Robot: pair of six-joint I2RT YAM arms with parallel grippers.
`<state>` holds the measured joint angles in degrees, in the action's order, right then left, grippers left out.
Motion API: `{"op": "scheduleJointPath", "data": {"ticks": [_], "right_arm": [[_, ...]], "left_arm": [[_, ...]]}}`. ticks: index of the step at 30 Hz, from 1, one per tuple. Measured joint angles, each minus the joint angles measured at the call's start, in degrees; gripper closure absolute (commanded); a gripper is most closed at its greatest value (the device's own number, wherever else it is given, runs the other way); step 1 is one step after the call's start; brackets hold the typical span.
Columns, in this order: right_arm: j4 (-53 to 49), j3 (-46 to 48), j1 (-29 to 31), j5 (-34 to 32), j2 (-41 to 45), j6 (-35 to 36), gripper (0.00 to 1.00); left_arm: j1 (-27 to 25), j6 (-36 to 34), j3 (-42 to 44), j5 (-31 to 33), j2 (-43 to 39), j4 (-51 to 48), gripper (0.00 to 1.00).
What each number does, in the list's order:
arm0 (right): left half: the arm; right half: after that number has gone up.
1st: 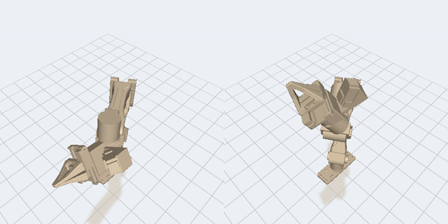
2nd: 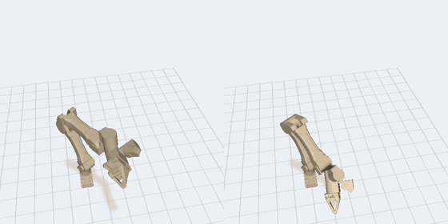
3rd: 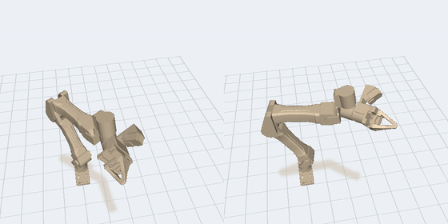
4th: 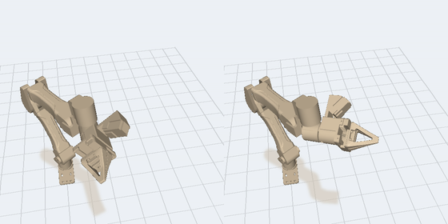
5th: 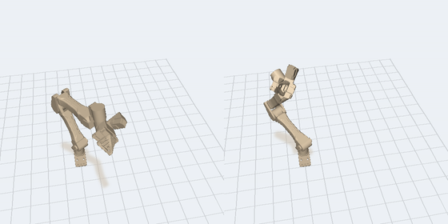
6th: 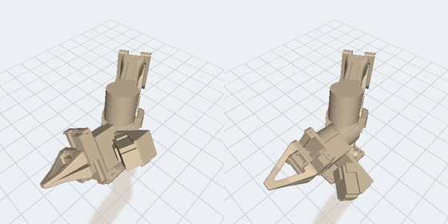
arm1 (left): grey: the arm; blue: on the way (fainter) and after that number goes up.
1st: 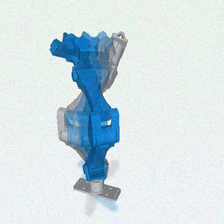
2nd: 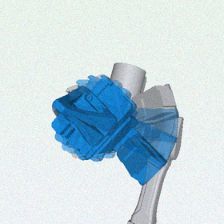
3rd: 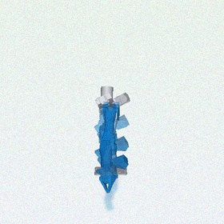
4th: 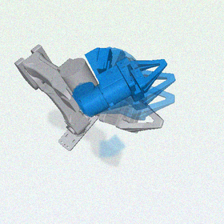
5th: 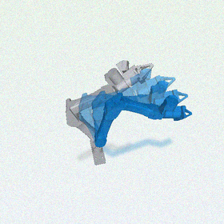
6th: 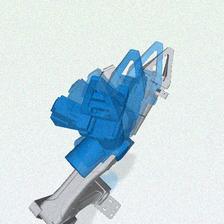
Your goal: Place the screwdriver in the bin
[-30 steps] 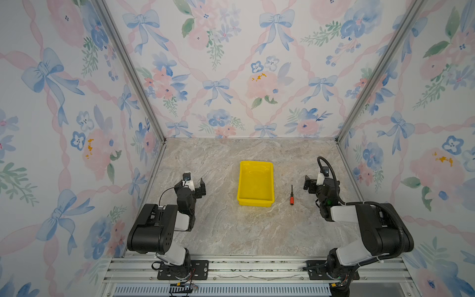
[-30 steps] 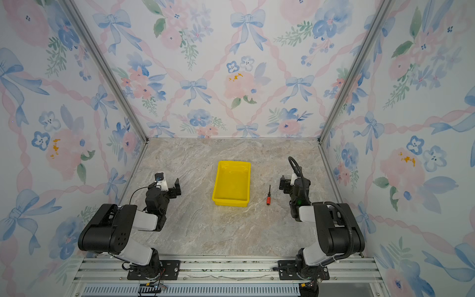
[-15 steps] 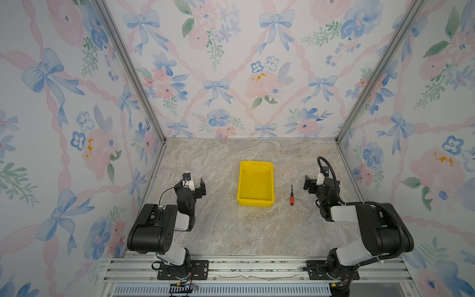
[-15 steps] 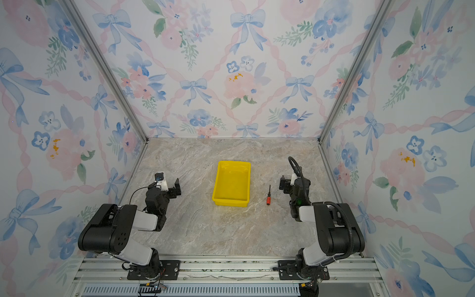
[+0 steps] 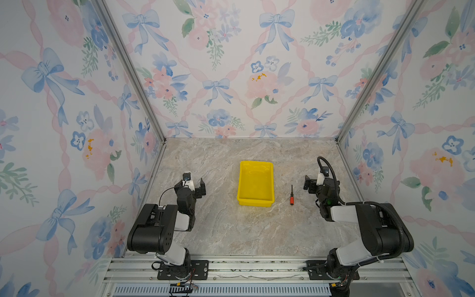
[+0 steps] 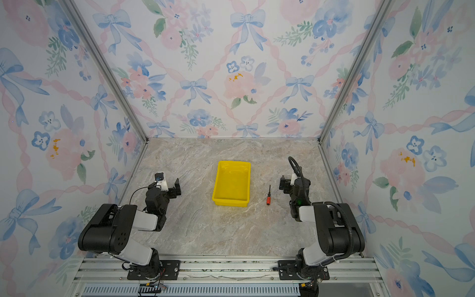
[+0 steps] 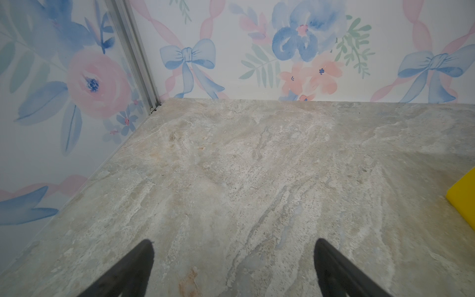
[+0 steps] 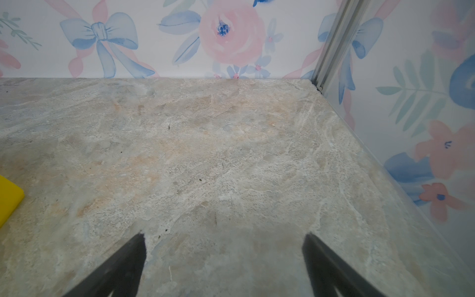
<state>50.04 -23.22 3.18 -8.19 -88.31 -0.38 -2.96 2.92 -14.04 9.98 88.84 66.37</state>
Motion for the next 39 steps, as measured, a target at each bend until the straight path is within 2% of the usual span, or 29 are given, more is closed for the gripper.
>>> {"op": "scheduleJointPath", "data": {"ticks": [9, 17, 23, 32, 39], "right_arm": [[-0.22, -0.02, 0.0, -0.22, 0.02, 0.0, 0.03], [-6.19, -0.68, 0.55, -0.66, 4.17, 0.2, 0.03], [-7.17, -0.68, 1.75, -0.87, 6.69, 1.11, 0.03], [-9.14, -0.72, 2.62, -1.53, 6.67, 2.16, 0.03], [-14.6, -1.55, 4.04, -2.69, 10.43, 2.12, 0.03]], "left_arm": [[0.0, 0.0, 0.0, 0.04, 0.0, 0.0, 0.03], [0.0, 0.0, 0.0, 0.02, -2.84, -0.9, 0.02], [0.0, 0.02, 0.0, 0.02, -8.26, -4.35, 0.03], [0.0, 0.02, 0.0, 0.02, -8.7, -7.43, 0.02], [0.0, 0.33, -1.29, -0.02, -13.09, -15.56, 0.03]]}}
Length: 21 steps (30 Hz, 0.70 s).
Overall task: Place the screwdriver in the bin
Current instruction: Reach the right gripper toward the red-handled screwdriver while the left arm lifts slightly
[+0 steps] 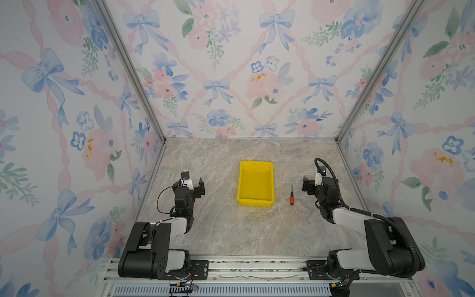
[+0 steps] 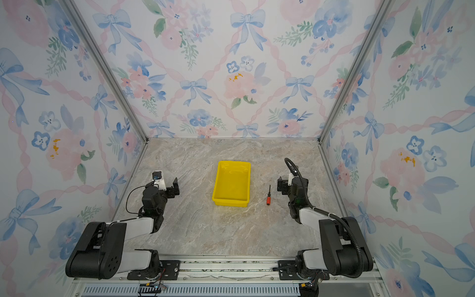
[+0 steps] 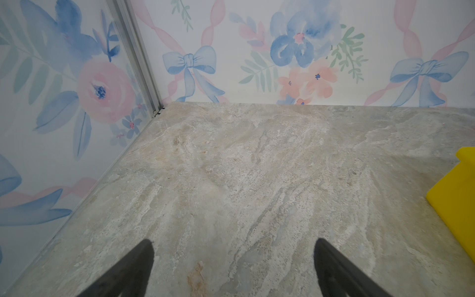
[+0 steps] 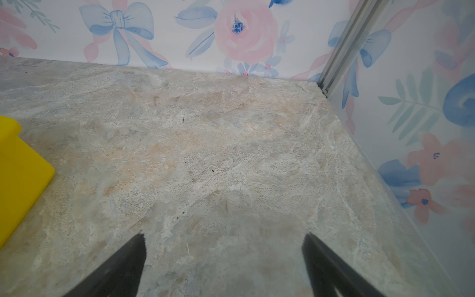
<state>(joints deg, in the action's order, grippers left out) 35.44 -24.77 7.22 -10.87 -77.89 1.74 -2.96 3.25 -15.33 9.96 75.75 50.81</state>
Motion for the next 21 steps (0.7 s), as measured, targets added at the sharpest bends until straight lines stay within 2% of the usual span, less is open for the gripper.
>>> {"op": "scheduleJointPath", "data": {"ticks": [8, 15, 21], "right_arm": [[-16.28, -7.91, 3.98, -3.85, 7.23, -2.86, 0.03], [-35.47, -20.72, 6.69, -8.52, 8.2, -12.35, 0.03], [-46.56, -22.49, 10.25, -12.39, 11.17, -21.11, 0.03]], "left_arm": [[0.0, 4.85, -5.25, -0.04, -6.47, -12.76, 0.02], [-1.25, 8.87, -7.8, -0.22, -11.15, -22.4, 0.03], [-1.55, 12.07, -14.01, -4.46, -11.61, -34.42, 0.02]]}}
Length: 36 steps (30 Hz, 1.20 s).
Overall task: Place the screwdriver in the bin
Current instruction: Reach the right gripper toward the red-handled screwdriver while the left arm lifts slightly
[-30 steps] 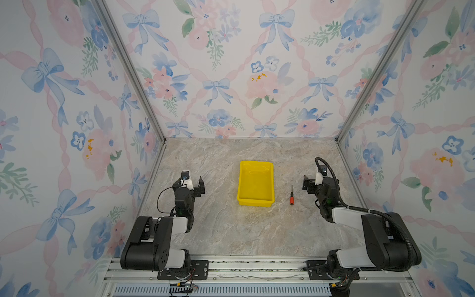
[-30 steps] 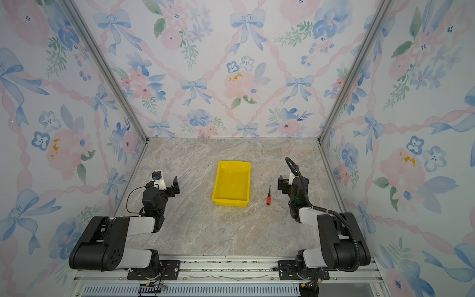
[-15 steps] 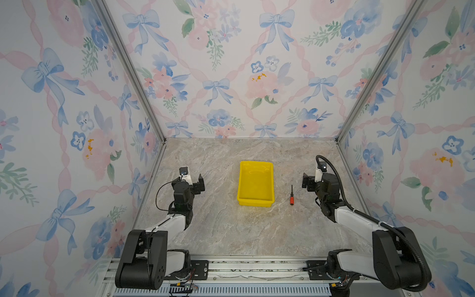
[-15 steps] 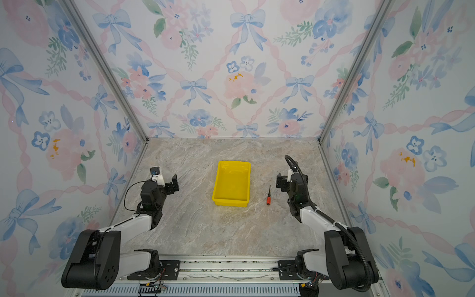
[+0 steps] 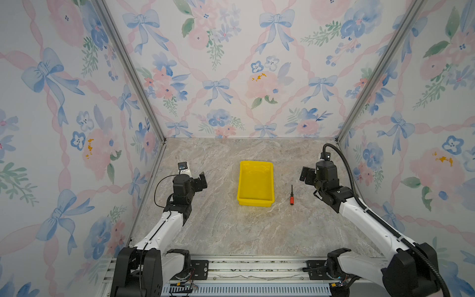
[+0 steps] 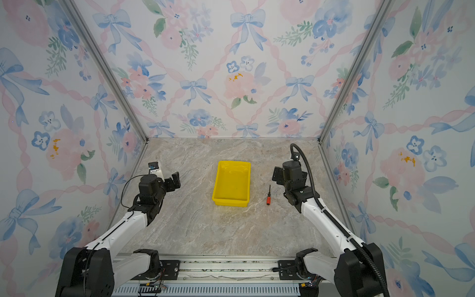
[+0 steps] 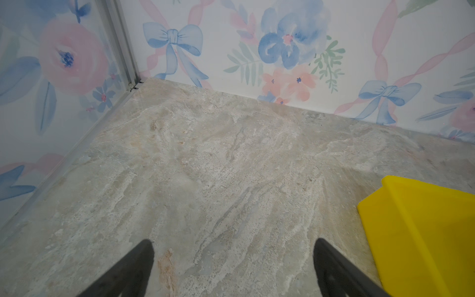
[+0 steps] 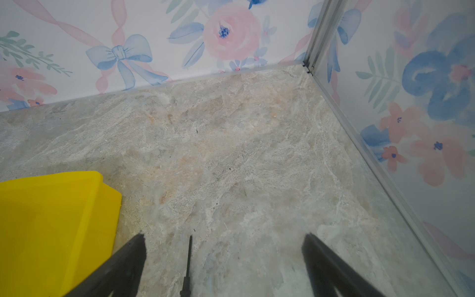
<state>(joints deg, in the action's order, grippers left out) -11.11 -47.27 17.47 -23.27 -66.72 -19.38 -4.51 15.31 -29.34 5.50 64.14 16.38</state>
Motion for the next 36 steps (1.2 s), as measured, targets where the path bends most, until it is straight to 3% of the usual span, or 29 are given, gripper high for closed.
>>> {"op": "scheduleJointPath", "data": {"ticks": [7, 16, 27, 36], "right_arm": [[-13.53, -4.96, 0.22, 2.25, -2.69, -9.94, 0.03], [-22.05, -10.14, 0.33, 10.16, -11.96, -11.72, 0.03], [-24.2, -11.19, 7.41, 17.73, -18.27, -11.06, 0.03], [-24.7, -11.23, 7.96, 18.38, -20.65, -11.06, 0.02]], "left_arm": [[-0.5, 2.8, -1.18, -9.09, -0.44, -5.86, 0.03], [-5.88, 8.15, -3.41, -13.03, 0.5, -11.67, 0.03], [-11.96, 16.11, -4.37, -10.4, -0.31, -17.51, 0.02], [-12.72, 17.25, -4.2, -6.99, -3.87, -20.33, 0.02]]}}
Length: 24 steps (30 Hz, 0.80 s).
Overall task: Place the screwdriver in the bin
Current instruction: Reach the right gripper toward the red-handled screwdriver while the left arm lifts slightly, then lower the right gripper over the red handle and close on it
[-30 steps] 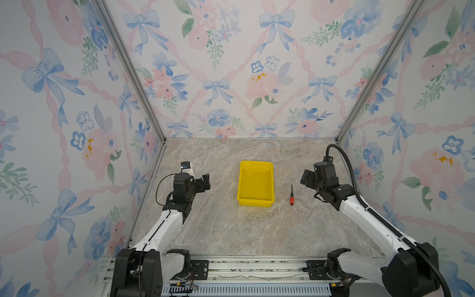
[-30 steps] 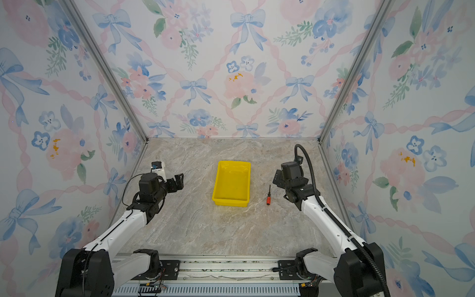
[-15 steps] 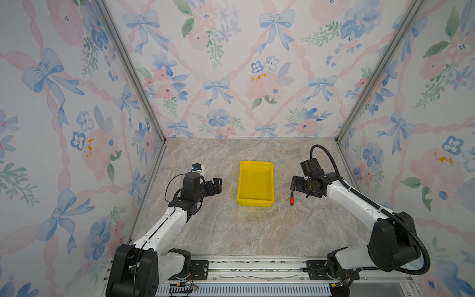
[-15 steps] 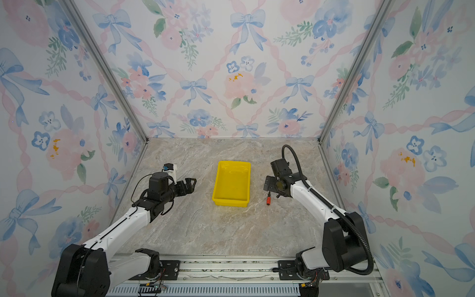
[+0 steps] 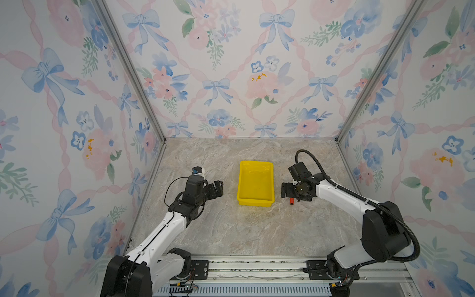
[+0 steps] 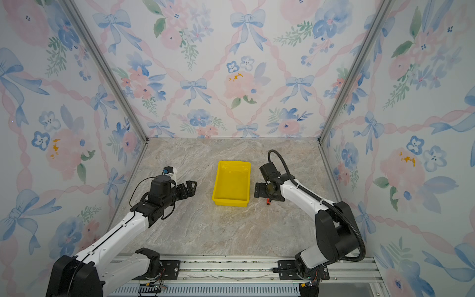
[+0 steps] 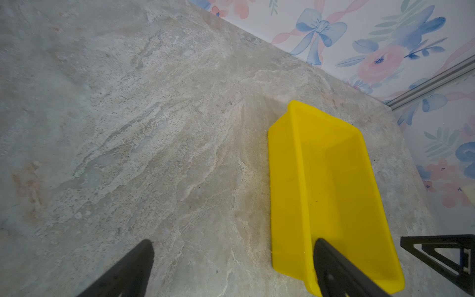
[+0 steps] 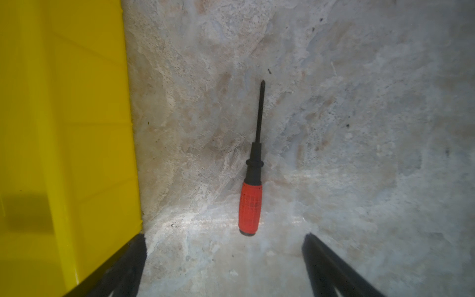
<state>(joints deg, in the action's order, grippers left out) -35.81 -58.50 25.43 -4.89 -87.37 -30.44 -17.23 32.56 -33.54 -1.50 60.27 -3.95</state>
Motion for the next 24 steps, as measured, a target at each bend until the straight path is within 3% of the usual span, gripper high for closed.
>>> {"op": "scheduleJointPath", "data": {"ticks": [4, 12, 19, 24], "right_arm": [[-0.02, 0.0, -0.46, -0.26, -0.42, -0.04, 0.01], [0.42, 0.83, -0.74, -0.48, -3.58, -0.63, 0.11], [2.67, 0.87, -0.17, -2.47, -6.03, -2.36, 0.28], [3.06, 0.87, 0.57, -3.89, -8.5, -3.65, 0.33]], "left_arm": [[0.0, -1.05, -0.44, -0.31, 3.26, -0.5, 0.03], [0.0, -4.31, -3.34, -4.39, 7.3, -0.63, 0.02], [0.0, -7.1, -4.07, -7.06, 10.47, -1.25, 0.03], [0.0, -9.2, -5.66, -8.04, 11.58, -2.49, 0.02]]}}
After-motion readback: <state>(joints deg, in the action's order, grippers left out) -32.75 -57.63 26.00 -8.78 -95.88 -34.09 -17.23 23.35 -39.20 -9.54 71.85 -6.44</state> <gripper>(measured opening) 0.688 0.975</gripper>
